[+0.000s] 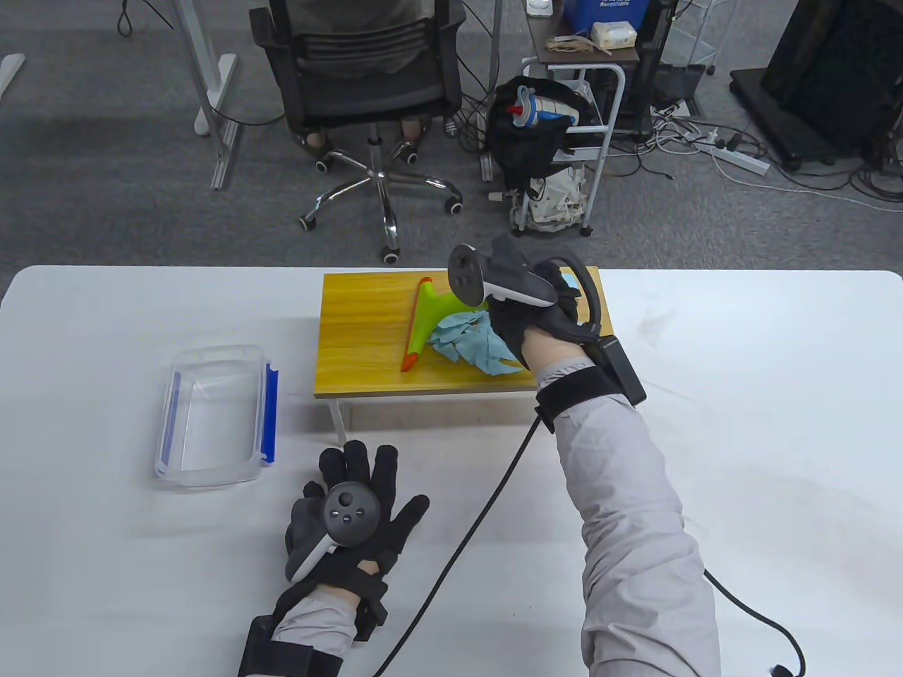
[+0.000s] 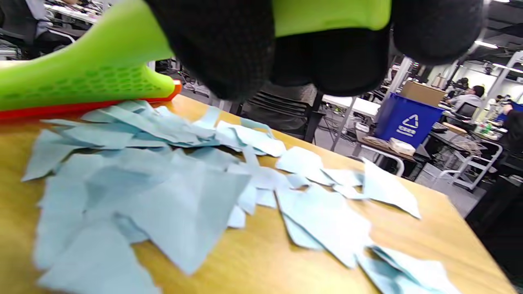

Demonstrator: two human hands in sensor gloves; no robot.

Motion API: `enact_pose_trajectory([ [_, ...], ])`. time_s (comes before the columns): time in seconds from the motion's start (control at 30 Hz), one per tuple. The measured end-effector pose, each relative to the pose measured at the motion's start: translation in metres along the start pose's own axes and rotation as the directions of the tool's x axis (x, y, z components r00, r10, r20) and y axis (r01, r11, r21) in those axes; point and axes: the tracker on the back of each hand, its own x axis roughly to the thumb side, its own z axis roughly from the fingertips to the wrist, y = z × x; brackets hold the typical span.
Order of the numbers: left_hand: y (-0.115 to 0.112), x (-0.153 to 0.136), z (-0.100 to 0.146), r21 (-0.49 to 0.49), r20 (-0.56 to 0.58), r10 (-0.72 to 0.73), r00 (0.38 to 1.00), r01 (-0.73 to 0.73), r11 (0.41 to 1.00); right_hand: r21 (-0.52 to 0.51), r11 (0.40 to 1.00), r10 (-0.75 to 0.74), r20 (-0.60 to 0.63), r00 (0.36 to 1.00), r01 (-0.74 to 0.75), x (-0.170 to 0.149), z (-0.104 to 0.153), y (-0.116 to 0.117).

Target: Scrape paper scraps from tabletop organizer into plastic storage box

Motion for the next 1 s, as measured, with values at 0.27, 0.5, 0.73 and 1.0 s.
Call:
enact_pose_trajectory([
  [0.27, 0.000, -0.001, 0.000, 0.000, 0.002, 0.006, 1.000, -0.006, 1.000, -0.014, 1.000, -0.008, -0.042, 0.999, 0.008, -0.015, 0.008, -0.014],
  [0.5, 0.000, -0.001, 0.000, -0.001, 0.005, 0.015, 1.000, -0.015, 1.000, -0.144, 0.990, -0.008, -0.071, 0.997, -0.002, -0.007, 0.003, -0.008],
  [0.73, 0.000, -0.002, 0.000, 0.001, 0.003, 0.023, 1.000, -0.023, 1.000, -0.150, 0.966, 0.203, -0.071, 0.977, -0.212, 0.010, 0.007, 0.000],
  [1.0, 0.001, -0.003, 0.001, 0.000, -0.002, 0.022, 1.000, -0.022, 1.000, -0.044, 0.962, 0.265, -0.063, 0.962, -0.268, 0.016, 0.019, -0.015],
])
